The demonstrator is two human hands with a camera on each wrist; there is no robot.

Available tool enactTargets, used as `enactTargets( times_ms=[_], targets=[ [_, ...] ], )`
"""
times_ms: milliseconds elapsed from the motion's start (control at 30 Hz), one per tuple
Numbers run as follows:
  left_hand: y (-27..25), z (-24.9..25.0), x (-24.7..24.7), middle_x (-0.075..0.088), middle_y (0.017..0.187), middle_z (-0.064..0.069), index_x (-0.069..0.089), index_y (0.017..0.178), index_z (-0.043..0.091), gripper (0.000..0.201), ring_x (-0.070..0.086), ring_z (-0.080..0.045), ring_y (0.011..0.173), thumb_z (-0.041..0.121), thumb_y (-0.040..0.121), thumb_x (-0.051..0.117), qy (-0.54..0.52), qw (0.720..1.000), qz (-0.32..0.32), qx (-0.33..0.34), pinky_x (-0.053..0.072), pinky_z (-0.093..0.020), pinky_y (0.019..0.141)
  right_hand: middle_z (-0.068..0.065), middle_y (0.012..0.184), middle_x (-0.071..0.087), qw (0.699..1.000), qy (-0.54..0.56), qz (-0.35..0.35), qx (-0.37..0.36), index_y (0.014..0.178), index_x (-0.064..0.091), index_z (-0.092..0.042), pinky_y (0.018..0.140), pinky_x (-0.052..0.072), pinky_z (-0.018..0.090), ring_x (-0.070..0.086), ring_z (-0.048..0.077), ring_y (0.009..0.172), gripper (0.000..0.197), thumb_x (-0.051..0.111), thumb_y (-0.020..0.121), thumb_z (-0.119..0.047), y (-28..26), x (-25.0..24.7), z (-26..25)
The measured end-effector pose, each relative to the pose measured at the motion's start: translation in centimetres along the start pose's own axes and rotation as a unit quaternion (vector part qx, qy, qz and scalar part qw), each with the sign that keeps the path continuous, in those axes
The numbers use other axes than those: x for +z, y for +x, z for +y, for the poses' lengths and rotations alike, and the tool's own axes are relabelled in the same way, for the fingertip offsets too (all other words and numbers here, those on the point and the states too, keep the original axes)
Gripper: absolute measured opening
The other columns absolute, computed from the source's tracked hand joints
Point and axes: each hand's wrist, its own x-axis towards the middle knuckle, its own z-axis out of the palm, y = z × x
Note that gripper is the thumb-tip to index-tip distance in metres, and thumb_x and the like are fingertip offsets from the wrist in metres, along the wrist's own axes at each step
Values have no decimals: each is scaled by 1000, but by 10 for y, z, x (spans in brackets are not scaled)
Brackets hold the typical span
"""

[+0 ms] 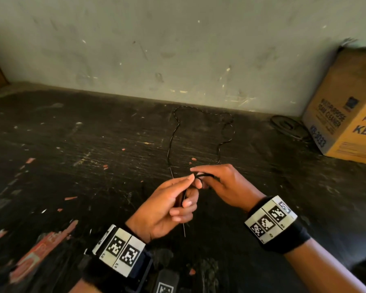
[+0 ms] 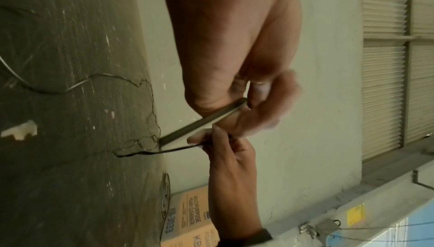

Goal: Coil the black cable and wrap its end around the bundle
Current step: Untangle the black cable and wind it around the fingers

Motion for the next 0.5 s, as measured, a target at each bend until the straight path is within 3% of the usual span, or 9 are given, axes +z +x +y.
enactTargets(
  times_ms=[100, 200, 267, 367, 433, 500],
  targets=[
    [1, -1, 4, 44, 48, 2, 61, 88, 8, 26, 34, -2, 29, 25, 96, 43, -38, 999, -19, 33, 22, -15, 32, -5, 88, 68, 999, 1, 32, 32, 123, 57, -21, 73, 52, 15, 64, -1, 79, 29, 51, 94, -22, -5, -1, 2],
    [3, 2, 9, 60, 61, -4, 61, 112, 6, 31, 40, -3, 31, 24, 97, 39, -76, 993, -4, 94, 21, -13, 29, -14, 79, 60, 997, 6, 40, 58, 111, 56, -26, 65, 49, 15, 62, -1, 72, 17, 49, 97, -20, -16, 11, -6],
    [5, 5, 11, 71, 76, -11, 56, 127, 11, 36, 42, -4, 30, 24, 98, 37, -75, 991, 23, 111, 21, -12, 27, -9, 80, 62, 997, 21, 11, 79, 115, 53, -24, 63, 53, 23, 63, 4, 69, 19, 46, 98, -20, -23, 23, -16],
    [11, 3, 12, 75, 94, -16, 51, 132, 20, 35, 45, -5, 31, 23, 98, 39, -29, 989, 69, 127, 21, -11, 27, 6, 85, 67, 994, 30, -43, 97, 118, 53, -13, 69, 56, 35, 66, 14, 72, 23, 44, 99, -21, -28, 32, -35],
    [15, -1, 9, 74, 105, -18, 50, 131, 25, 34, 54, -6, 39, 22, 99, 39, 11, 986, 84, 140, 26, -11, 27, 11, 86, 69, 992, 44, -60, 98, 110, 56, -10, 71, 55, 37, 67, 19, 74, 18, 46, 99, -20, -30, 32, -44],
    [17, -4, 6, 72, 111, -18, 51, 129, 24, 33, 68, -13, 56, 22, 100, 37, 42, 983, 89, 153, 40, -14, 34, 10, 86, 69, 990, 56, -78, 106, 106, 58, -9, 71, 55, 33, 67, 19, 75, 17, 47, 98, -19, -32, 29, -53]
  ],
)
